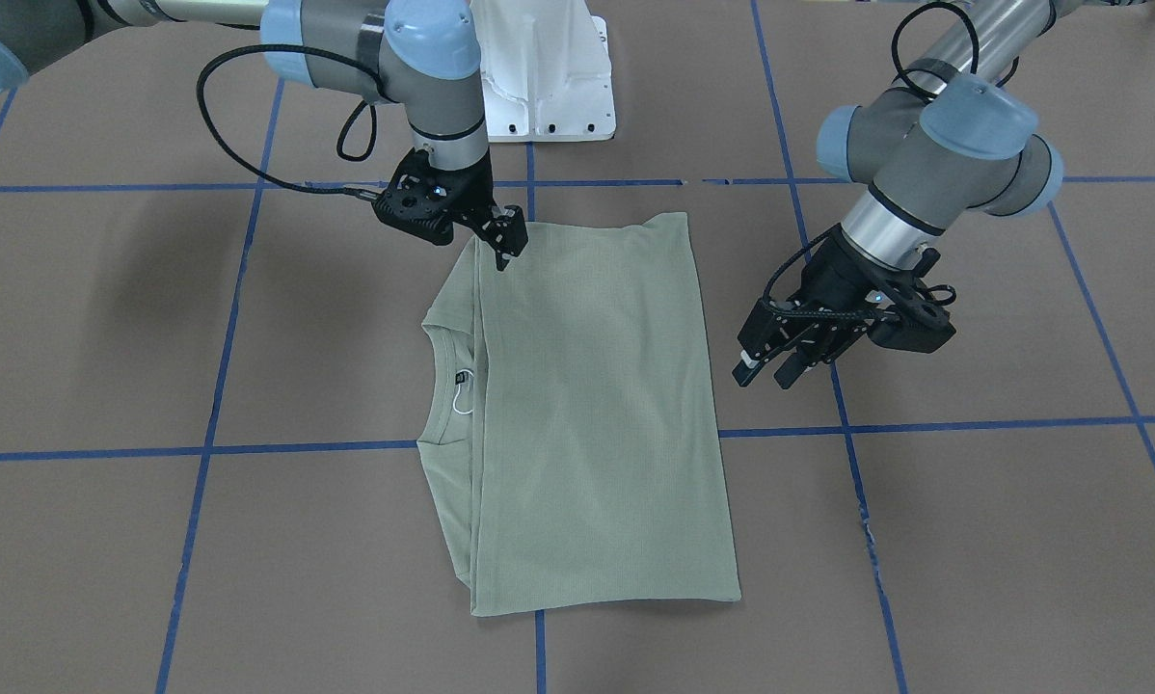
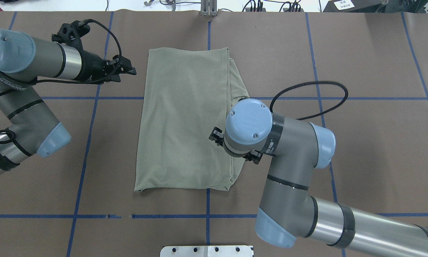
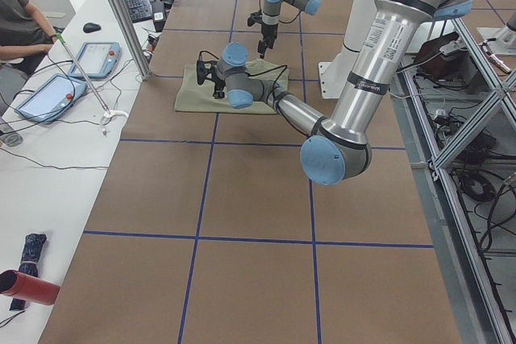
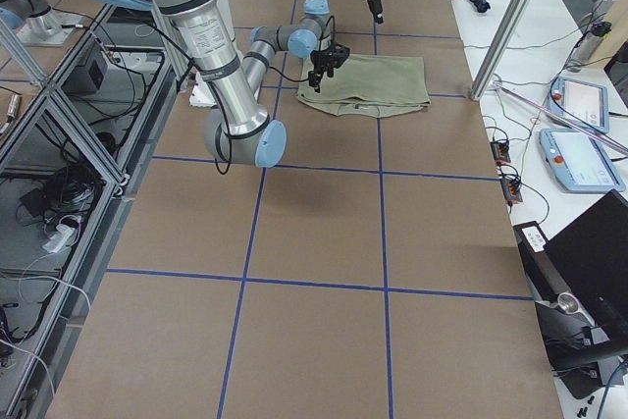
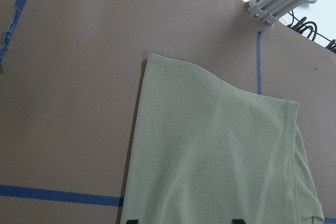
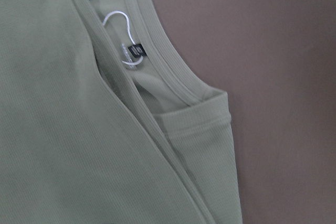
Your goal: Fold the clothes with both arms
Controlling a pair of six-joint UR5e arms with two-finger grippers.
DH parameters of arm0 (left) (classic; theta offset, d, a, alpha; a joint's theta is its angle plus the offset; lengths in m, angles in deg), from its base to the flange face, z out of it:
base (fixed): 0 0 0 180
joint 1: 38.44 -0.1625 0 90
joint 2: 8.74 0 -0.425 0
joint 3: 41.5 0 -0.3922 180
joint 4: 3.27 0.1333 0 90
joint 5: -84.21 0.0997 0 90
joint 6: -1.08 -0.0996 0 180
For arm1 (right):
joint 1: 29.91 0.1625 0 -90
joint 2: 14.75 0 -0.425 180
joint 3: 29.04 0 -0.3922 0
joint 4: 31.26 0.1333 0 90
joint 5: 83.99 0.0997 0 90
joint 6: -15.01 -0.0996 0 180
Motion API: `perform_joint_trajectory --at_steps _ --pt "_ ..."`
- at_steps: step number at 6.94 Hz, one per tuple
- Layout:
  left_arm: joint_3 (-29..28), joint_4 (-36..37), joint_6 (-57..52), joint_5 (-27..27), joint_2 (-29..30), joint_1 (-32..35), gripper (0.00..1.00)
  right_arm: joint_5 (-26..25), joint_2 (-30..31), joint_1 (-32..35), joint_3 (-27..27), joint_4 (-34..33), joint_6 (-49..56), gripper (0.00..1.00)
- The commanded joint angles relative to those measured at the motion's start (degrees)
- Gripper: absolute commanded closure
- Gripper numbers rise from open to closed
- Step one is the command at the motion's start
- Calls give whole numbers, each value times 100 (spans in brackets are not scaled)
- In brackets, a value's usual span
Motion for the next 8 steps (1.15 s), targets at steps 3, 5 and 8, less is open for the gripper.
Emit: perform_joint_trajectory --at_steps 3,5,8 --pt "29 0 9 9 -1 0 33 -376 827 -499 -154 1678 -2007 4" --pt "29 0 9 9 -1 0 33 -560 792 -560 -216 1678 -2138 14" --pt "29 0 9 9 -1 0 33 -543 721 -587 -304 1678 -2298 34"
